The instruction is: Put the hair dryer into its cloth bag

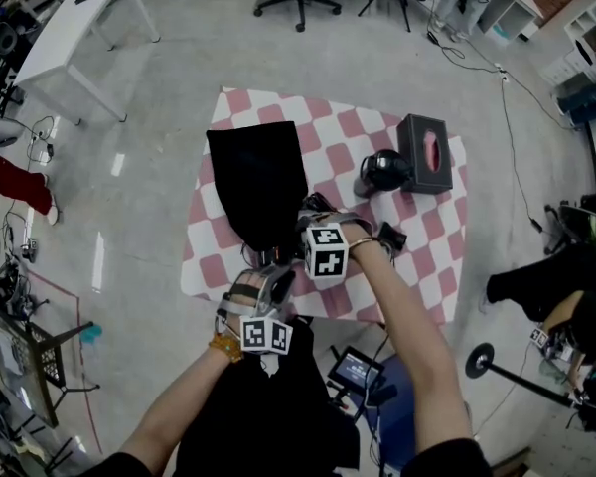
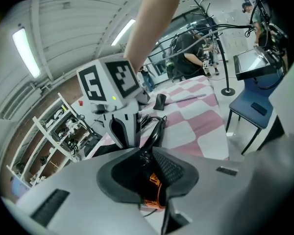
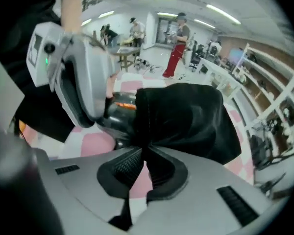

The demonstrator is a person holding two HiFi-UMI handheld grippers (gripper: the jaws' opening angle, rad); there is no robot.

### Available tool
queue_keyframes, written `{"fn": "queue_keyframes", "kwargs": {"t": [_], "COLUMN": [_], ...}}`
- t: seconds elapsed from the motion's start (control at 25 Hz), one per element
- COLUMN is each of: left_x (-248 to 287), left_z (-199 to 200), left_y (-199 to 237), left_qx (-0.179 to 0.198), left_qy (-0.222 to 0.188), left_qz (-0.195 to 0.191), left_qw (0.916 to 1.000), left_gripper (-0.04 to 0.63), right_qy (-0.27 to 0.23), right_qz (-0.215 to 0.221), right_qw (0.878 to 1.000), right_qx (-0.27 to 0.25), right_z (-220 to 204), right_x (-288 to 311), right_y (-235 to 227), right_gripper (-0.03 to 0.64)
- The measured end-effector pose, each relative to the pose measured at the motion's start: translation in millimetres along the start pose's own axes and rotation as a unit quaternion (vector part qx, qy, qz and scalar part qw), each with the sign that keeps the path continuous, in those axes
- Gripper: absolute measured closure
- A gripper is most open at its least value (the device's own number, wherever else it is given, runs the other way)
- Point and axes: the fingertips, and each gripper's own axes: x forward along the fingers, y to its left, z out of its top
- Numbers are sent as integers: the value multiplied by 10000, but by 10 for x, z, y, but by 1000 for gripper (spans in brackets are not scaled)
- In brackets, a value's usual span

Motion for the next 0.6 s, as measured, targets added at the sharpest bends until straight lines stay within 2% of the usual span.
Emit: {"fn": "queue_keyframes", "kwargs": {"t": [0.08,0.16,0.24,0.28,0.32,0.36,0.44,0.52,0.6], "left_x": [-4,-27,-114,-179,-247,-306,-358,-318,-222], "left_z": [-10,-11,-12,-38,-95,-181,-392,-540,-558], "left_y": [1,-16,17,87,196,338,658,905,1004], "left_qx": [-8,67,176,138,-8,-251,-786,-990,-856], "left_qy": [-23,-118,-297,-386,-447,-473,-417,-252,-161], "left_qz": [21,-69,-188,-190,-154,-94,13,-20,-233], "left_qw": [10000,9999,9992,9990,9989,9985,9960,9948,9959], "left_gripper": [511,511,509,509,508,506,485,454,431], "right_qy": [-286,-421,-655,-761,-828,-862,-866,-899,-1086], "right_qz": [159,-204,-583,-691,-787,-895,-1115,-1411,-1867], "right_qw": [9992,9989,9961,9945,9930,9917,9897,9858,9759], "right_qx": [221,-2,60,184,284,325,239,157,310], "right_z": [54,62,56,44,26,11,11,47,83], "right_x": [-74,-113,-161,-196,-236,-276,-334,-382,-482], "right_y": [64,59,42,50,74,110,220,307,307], "right_gripper": [589,588,586,559,480,420,348,334,334]}}
